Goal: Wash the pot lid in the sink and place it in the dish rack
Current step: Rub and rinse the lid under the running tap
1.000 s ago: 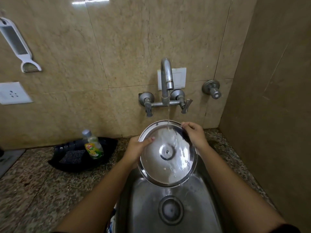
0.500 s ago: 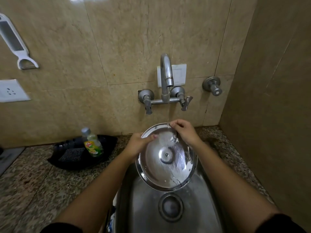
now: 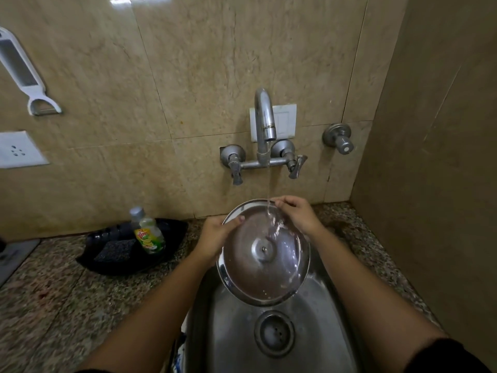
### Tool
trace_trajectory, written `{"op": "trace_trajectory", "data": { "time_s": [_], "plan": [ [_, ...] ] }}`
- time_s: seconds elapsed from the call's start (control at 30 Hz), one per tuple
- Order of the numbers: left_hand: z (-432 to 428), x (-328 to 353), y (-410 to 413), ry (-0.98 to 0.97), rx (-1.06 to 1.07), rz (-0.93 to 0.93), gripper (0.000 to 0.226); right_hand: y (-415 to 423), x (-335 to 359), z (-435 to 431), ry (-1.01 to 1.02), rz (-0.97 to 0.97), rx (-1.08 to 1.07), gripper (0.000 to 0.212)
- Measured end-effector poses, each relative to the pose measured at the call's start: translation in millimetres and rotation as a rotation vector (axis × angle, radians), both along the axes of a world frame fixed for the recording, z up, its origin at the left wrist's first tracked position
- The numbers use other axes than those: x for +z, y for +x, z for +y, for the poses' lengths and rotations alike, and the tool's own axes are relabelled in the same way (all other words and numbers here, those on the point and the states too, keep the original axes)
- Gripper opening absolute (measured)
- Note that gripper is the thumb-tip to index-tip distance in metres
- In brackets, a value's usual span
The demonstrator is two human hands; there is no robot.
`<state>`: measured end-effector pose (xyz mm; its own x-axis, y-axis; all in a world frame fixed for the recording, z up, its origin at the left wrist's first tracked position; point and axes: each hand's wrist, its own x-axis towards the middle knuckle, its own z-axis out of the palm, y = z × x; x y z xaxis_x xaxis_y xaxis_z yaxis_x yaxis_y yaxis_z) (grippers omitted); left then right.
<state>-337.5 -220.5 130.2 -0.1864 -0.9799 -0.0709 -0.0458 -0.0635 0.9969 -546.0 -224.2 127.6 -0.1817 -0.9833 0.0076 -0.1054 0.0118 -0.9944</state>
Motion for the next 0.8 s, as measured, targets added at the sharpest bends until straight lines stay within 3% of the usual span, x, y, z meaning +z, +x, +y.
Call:
{"op": "trace_trajectory", "data": {
  "time_s": [0.1, 0.27, 0.43, 0.6, 0.8],
  "plan": [
    [-1, -3, 5, 0.065, -0.051, 0.034, 0.022, -1, -1, -1, -0.012, 0.004, -0.038, 0.016],
    [-7, 9, -3, 0.060, -0.220, -0.098, 0.026, 29, 13, 0, -0.060, 0.115, 0.190, 0.020],
    [-1, 2, 7, 0.059, -0.072, 0.004, 0.015, -2, 3, 6, 0.069, -0.036, -0.009, 0.015],
    [5, -2, 14, 0.056, 0.057, 0.091, 0.015, -17, -18, 28, 0.187, -0.163, -0.113, 0.024],
    [11, -7, 25, -0.011, 0.127, 0.067, 0.010, -6, -32, 41, 0.064, -0.179, -0.190, 0.022]
  ]
}}
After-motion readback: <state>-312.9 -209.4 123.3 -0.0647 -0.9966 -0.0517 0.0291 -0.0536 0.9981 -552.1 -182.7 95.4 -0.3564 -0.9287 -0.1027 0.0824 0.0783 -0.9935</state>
